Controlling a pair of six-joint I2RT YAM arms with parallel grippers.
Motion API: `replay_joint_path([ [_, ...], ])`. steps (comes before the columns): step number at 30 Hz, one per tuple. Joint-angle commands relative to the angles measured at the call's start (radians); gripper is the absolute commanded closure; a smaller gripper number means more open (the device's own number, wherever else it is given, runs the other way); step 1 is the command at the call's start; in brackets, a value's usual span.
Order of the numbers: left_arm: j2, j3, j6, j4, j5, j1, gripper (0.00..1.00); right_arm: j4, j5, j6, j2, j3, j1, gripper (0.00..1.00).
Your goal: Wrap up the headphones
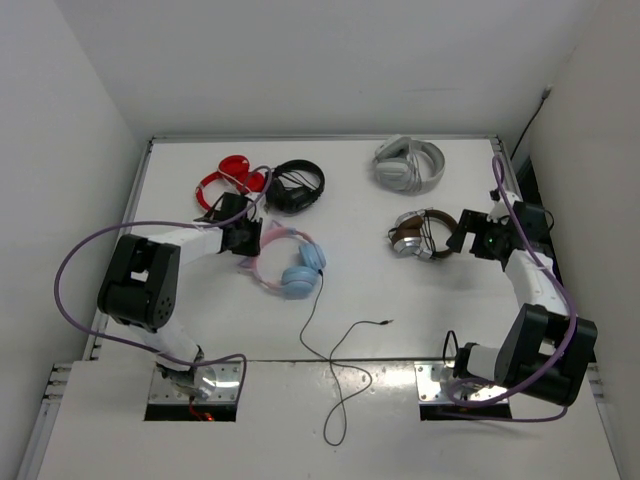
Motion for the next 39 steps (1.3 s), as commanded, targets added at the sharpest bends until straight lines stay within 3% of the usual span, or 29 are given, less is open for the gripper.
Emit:
replay_joint_path([
  [1, 0.034, -0.024, -0.028, -0.073, -0.013, 0.024, 0.67, 0.03, -0.034, 0.014, -0.026, -0.004, -0.003, 0.01],
  [2, 0.043, -0.014, -0.028, -0.073, -0.013, 0.024, 0.65, 0.03, -0.034, 0.014, -0.035, -0.004, -0.003, 0.01],
  [4, 0.043, -0.014, -0.016, -0.073, -0.003, 0.024, 0.5, 0.021, -0.046, 0.005, -0.035, -0.004, -0.003, 0.01],
  [6, 0.043, -0.014, 0.009, -0.073, 0.033, 0.024, 0.43, 0.012, -0.056, 0.005, -0.035, 0.005, -0.003, 0.01],
  [13, 0.065, 0.006, 0.242, -0.094, 0.076, -0.014, 0.41, 0.012, -0.065, 0.005, -0.035, 0.015, 0.017, 0.01],
  [21, 0.14, 0.072, 0.316, -0.114, 0.024, -0.025, 0.4, 0.012, -0.056, 0.005, -0.035, 0.015, 0.026, 0.01],
  [29, 0.194, 0.108, 0.316, -0.143, 0.024, -0.034, 0.49, 0.012, -0.056, 0.005, -0.035, 0.005, 0.026, 0.01],
  [36, 0.194, 0.097, 0.316, -0.154, 0.024, -0.044, 0.83, 0.003, -0.056, -0.015, -0.044, 0.005, 0.017, 0.01],
  [38, 0.194, 0.097, 0.316, -0.166, 0.024, -0.053, 0.98, 0.003, -0.056, -0.015, -0.056, 0.005, 0.017, 0.01],
  [39, 0.194, 0.097, 0.307, -0.176, 0.024, -0.053, 1.0, -0.006, -0.056, -0.015, -0.056, 0.015, 0.017, 0.01],
])
